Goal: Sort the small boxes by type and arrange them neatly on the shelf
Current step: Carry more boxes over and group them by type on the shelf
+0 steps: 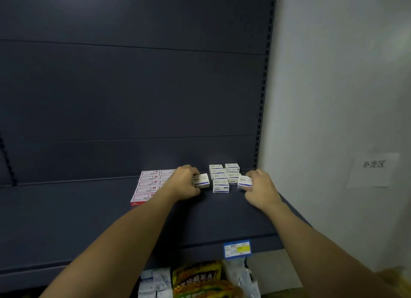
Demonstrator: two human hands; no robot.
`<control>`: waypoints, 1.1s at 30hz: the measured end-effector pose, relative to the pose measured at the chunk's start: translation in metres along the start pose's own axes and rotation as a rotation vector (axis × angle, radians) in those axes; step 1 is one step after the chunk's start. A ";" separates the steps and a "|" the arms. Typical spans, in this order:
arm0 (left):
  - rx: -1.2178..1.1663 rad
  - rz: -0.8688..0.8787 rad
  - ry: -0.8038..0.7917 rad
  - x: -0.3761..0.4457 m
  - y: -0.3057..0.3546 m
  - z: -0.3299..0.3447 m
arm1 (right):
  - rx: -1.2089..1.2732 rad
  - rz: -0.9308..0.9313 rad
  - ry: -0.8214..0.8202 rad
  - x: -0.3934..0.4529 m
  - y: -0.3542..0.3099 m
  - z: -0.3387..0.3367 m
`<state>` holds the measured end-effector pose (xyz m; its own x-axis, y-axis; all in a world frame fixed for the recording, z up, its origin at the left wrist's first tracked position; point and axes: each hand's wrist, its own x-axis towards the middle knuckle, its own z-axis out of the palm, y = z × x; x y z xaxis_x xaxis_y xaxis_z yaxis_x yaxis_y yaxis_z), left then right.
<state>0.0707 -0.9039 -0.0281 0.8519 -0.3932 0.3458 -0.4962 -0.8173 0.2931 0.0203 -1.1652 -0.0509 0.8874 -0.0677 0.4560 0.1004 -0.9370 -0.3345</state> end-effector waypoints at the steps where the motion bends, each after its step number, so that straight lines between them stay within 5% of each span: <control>1: -0.001 -0.012 0.013 -0.001 0.004 0.000 | 0.006 -0.011 -0.008 0.001 0.005 -0.001; 15: 0.029 -0.067 0.043 -0.022 0.049 0.019 | 0.136 -0.118 -0.155 0.017 0.036 0.010; 33: -0.030 -0.069 0.010 -0.013 0.041 0.031 | 0.239 -0.028 -0.117 0.045 0.039 0.027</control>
<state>0.0443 -0.9452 -0.0487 0.8825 -0.3326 0.3325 -0.4416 -0.8291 0.3429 0.0762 -1.1952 -0.0659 0.9274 0.0099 0.3740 0.2164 -0.8297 -0.5146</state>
